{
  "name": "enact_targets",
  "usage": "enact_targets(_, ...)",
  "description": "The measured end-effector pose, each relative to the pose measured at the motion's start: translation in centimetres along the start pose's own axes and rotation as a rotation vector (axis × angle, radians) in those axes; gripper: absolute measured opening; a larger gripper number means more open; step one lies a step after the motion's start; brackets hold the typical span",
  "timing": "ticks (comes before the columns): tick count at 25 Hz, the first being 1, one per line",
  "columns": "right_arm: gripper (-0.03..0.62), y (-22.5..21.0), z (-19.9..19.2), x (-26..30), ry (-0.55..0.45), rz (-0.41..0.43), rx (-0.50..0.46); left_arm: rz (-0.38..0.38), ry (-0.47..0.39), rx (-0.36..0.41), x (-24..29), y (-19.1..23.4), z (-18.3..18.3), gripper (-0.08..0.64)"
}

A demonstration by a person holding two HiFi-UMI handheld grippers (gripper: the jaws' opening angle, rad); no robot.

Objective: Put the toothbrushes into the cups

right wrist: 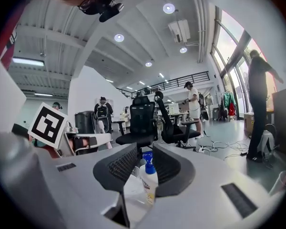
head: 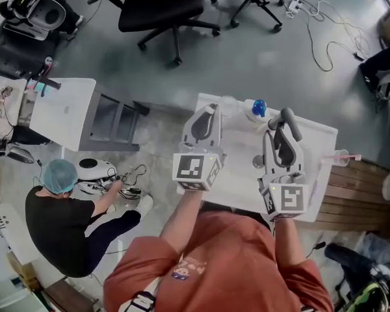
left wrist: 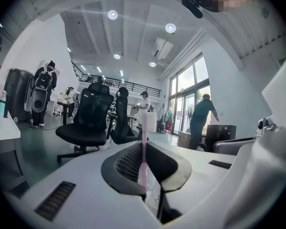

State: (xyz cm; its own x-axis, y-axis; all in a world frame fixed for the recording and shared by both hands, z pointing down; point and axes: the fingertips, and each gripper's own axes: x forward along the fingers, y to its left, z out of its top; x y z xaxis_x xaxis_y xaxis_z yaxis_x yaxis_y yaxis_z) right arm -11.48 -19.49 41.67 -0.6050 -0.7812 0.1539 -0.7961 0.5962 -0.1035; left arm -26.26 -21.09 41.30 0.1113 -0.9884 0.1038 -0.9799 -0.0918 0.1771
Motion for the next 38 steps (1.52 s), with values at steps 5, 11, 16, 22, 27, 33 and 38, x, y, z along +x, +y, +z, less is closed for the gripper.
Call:
enact_targets(5,0.114,-0.3,-0.3,1.8,0.022,-0.017,0.003,-0.021,0.047,-0.041,2.5,1.5,-2.1,0.037)
enact_targets(11,0.114,-0.2,-0.9,3.4,0.05,-0.038,0.001,-0.019,0.099,-0.078,4.2,2.9,-4.7,0.037)
enact_targets(16,0.114,0.0,-1.7,4.1,0.078,-0.052,-0.002,-0.024,0.13,-0.118,4.8,3.1,-6.5,0.037)
enact_targets(22,0.114,0.0,-2.6,4.8,0.079,-0.049,-0.003,-0.022,0.171,-0.134,5.8,3.3,-8.7,0.037)
enact_targets(27,0.114,-0.3,-2.8,5.5,0.099,-0.07,0.002,-0.025,0.197,-0.144,6.5,3.2,-9.8,0.037)
enact_targets(33,0.114,-0.2,-3.2,5.9,0.107,-0.078,0.0,-0.019,0.242,-0.15,6.6,3.2,-11.3,0.038)
enact_targets(38,0.114,0.0,-3.3,5.9,0.101,-0.07,-0.005,-0.011,0.271,-0.16,6.8,3.1,-12.0,0.043)
